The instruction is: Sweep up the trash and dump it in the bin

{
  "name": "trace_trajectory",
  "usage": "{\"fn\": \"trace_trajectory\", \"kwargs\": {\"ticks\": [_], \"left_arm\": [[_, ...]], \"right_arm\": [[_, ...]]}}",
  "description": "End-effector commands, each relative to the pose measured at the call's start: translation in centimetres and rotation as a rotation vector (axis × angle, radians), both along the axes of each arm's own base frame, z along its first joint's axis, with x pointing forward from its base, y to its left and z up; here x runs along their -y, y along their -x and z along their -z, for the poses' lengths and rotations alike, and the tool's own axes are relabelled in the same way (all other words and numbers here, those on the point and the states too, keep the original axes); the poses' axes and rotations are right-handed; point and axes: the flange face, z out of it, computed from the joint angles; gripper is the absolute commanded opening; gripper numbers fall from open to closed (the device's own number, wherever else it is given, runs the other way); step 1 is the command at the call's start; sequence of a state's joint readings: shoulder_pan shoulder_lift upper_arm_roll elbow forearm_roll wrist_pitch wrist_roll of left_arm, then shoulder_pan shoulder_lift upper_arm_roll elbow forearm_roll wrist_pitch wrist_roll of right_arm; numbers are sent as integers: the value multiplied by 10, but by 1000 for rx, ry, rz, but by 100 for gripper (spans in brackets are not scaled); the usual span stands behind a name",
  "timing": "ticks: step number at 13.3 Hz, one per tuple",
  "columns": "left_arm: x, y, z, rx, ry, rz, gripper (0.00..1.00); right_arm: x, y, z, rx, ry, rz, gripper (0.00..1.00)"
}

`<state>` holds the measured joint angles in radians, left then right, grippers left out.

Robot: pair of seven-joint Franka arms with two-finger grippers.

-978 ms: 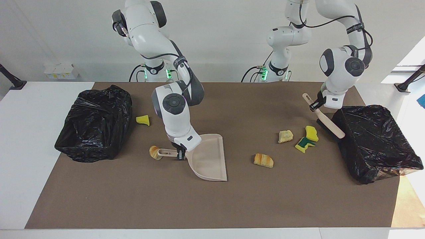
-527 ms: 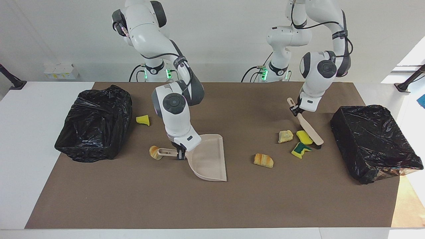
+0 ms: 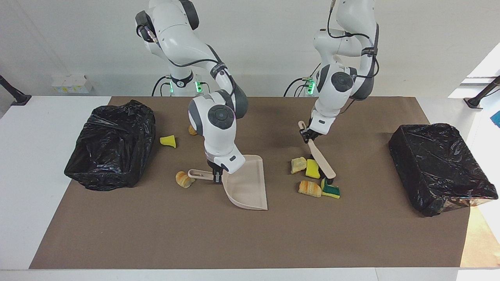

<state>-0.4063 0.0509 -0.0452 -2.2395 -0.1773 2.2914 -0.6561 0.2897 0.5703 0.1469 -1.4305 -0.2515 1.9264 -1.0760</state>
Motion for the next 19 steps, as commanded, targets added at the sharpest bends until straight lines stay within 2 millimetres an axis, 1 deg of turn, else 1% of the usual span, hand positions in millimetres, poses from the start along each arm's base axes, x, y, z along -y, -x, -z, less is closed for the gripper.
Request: {"fn": "trace_trajectory", "kwargs": {"ticks": [1, 2, 3, 5, 6, 7, 9, 10, 11, 12, 13, 15, 16, 18, 19], "left_arm": [[34, -28, -14, 18, 72, -55, 0], [47, -29, -16, 20, 76, -56, 0], [60, -24, -19, 29, 81, -44, 0], [89, -5, -18, 22, 83, -23, 0], [95, -2, -19, 26, 85, -30, 0], [107, 3, -21, 40, 94, -22, 0], [141, 8, -20, 100, 134, -13, 0], [150, 5, -29, 120, 153, -9, 0], [165, 2, -36, 125, 168, -7, 0], [175, -5, -52, 135, 189, -30, 0], [177, -8, -63, 140, 195, -37, 0], [160, -14, -72, 121, 151, -26, 0], [142, -21, -80, 114, 124, -32, 0], [111, -28, -88, 98, 21, 9, 0], [95, -31, -83, 58, -32, 44, 0]], "right_arm": [[-7, 6, -1, 9, 47, -4, 0], [-5, 5, -1, 7, 47, -1, 0], [-4, 5, 0, 6, 49, 2, 0], [-4, 5, 0, 6, 48, 2, 0], [-2, 5, 0, 5, 47, 7, 0], [1, 3, 0, 6, 45, 18, 0], [1, 4, 2, 5, 46, 38, 0], [1, 4, 2, 4, 40, 44, 0], [2, 3, 0, 4, 31, 57, 0], [-1, 5, -1, 8, 31, 74, 0], [-1, 5, 0, 7, 32, 84, 0], [0, 5, 0, 6, 32, 91, 0], [1, 4, 0, 5, 33, 92, 0], [1, 5, 1, 4, 32, 92, 0], [2, 4, 1, 6, 32, 93, 0]]}}
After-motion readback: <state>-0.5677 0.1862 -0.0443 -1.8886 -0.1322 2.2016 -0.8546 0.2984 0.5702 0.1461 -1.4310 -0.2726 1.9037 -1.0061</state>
